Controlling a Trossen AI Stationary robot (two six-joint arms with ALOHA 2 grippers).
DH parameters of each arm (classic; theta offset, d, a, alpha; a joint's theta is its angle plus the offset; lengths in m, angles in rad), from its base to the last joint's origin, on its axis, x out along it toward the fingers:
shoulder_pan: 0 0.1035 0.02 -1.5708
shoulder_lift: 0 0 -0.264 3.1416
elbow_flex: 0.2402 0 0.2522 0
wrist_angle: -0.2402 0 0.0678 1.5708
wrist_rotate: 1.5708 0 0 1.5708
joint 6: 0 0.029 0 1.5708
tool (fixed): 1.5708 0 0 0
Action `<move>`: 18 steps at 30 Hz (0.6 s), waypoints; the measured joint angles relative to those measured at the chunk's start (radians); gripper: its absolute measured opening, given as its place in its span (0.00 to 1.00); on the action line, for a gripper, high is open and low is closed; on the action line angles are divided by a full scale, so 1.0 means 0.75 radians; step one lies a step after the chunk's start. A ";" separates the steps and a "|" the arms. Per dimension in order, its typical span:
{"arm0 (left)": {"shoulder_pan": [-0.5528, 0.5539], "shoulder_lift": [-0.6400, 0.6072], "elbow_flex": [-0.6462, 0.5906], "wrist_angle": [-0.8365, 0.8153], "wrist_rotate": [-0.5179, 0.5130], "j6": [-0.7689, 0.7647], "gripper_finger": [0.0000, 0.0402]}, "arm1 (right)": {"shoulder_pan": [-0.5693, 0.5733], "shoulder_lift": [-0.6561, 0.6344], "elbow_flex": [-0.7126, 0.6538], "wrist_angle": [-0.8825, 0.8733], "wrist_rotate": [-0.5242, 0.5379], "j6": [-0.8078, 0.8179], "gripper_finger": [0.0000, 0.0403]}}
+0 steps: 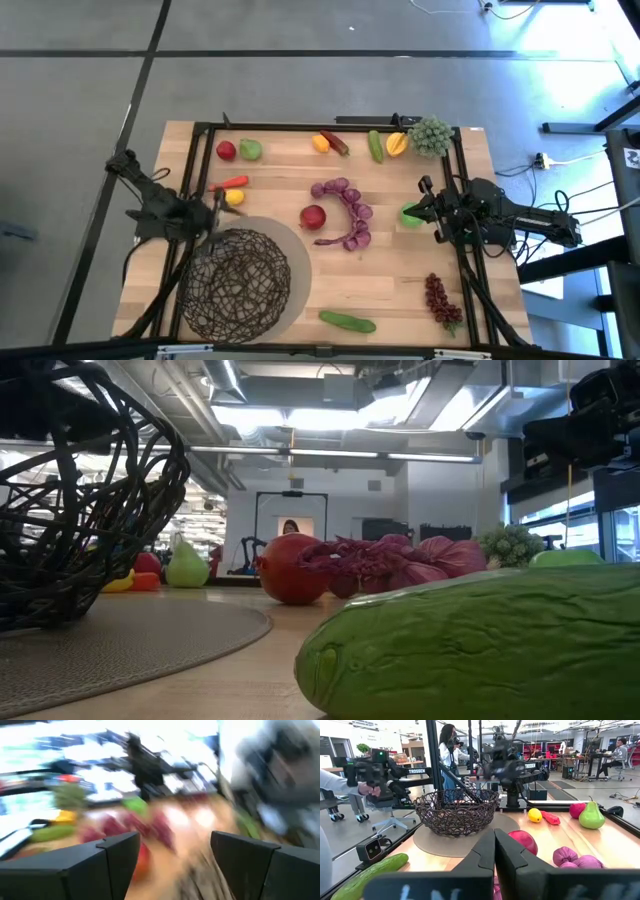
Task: Build produce basket
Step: Put the green pear into the black wire basket
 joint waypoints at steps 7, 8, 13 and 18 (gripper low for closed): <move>0.039 0.050 0.239 -0.099 -0.229 -0.005 0.59 | 0.000 0.000 0.000 0.000 -0.002 0.003 0.00; 0.045 0.065 0.292 -0.160 -0.254 -0.011 0.59 | 0.000 0.000 0.000 0.000 -0.002 0.003 0.00; 0.074 0.234 0.575 -0.565 -0.353 -0.234 0.59 | 0.000 0.000 0.000 0.000 -0.002 0.000 0.00; 0.143 0.452 0.862 -0.884 -0.354 -0.504 0.59 | 0.000 0.000 0.000 0.000 -0.001 -0.001 0.00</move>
